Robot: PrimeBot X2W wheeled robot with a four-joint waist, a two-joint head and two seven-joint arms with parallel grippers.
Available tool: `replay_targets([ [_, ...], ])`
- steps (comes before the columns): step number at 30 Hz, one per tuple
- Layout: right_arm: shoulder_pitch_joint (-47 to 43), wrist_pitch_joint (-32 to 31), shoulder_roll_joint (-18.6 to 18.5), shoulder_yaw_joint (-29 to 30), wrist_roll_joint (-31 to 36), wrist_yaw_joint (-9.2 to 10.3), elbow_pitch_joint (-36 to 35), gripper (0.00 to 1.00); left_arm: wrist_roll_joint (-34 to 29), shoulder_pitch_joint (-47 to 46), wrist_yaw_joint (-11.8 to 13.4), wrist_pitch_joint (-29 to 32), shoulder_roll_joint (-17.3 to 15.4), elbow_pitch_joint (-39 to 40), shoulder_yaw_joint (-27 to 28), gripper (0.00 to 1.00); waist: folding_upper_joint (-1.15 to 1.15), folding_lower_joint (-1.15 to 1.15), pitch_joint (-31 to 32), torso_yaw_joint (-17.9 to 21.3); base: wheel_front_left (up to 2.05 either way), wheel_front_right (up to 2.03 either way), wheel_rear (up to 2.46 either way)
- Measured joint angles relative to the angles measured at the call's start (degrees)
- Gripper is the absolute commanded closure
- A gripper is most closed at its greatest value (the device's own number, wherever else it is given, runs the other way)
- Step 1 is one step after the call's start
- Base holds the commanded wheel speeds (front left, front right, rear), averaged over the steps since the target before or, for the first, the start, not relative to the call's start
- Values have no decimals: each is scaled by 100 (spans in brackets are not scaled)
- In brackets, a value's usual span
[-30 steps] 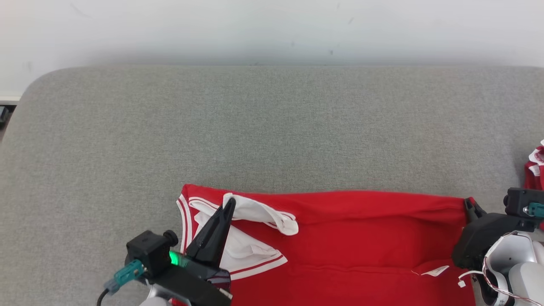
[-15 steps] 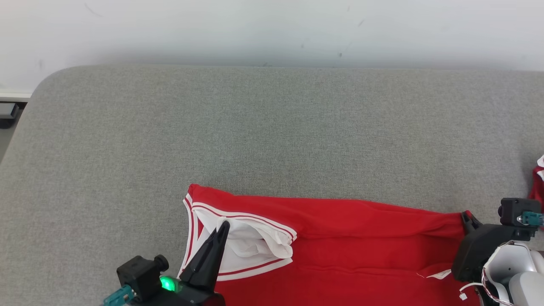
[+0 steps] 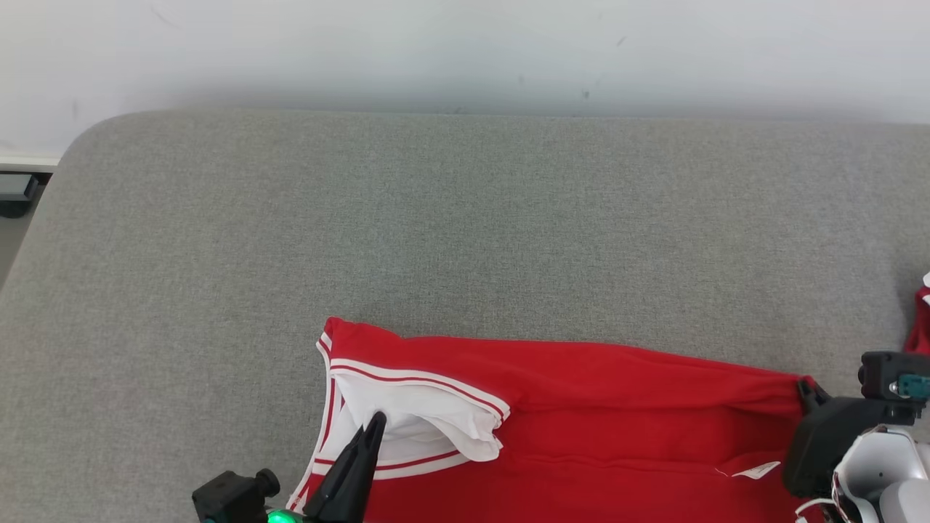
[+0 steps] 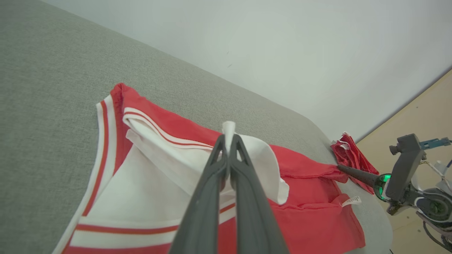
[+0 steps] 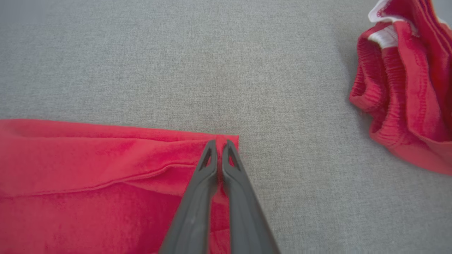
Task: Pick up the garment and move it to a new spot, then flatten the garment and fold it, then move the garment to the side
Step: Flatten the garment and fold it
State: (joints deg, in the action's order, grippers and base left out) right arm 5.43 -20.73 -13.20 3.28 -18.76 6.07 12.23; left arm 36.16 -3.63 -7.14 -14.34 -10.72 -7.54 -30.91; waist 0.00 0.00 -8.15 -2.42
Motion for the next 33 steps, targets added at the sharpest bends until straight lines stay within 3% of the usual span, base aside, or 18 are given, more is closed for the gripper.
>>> replay_targets([
  [19,-512,-290,-58,-52,174,7,-176,100,378,440,2,165,-60,-270,49,100,1,0,87,-51,0,0,0],
  [20,-512,-301,-58,-53,174,7,-192,95,381,456,2,171,-60,-283,48,100,0,0,91,-58,0,0,0],
  [21,-512,-303,-59,-52,174,7,-214,70,380,455,3,178,-63,-288,46,100,1,0,96,-63,0,0,0],
  [22,-512,-307,-59,-47,172,8,-231,0,381,454,2,180,-64,-288,46,100,1,0,101,-68,0,0,0],
  [23,-512,-324,-57,-38,172,15,-252,0,407,454,2,203,-64,-291,47,65,1,0,107,-72,0,0,0],
  [24,-513,-332,-51,-23,172,25,-277,0,421,454,2,242,-69,-303,43,0,1,0,113,-75,0,0,0],
  [30,-517,-350,-64,30,174,32,-352,0,420,467,77,328,-298,-488,168,0,1,0,166,-81,0,0,0],
  [33,-580,-349,-103,93,176,48,-480,0,309,477,271,443,-525,-641,244,0,1,0,200,-82,0,0,0],
])
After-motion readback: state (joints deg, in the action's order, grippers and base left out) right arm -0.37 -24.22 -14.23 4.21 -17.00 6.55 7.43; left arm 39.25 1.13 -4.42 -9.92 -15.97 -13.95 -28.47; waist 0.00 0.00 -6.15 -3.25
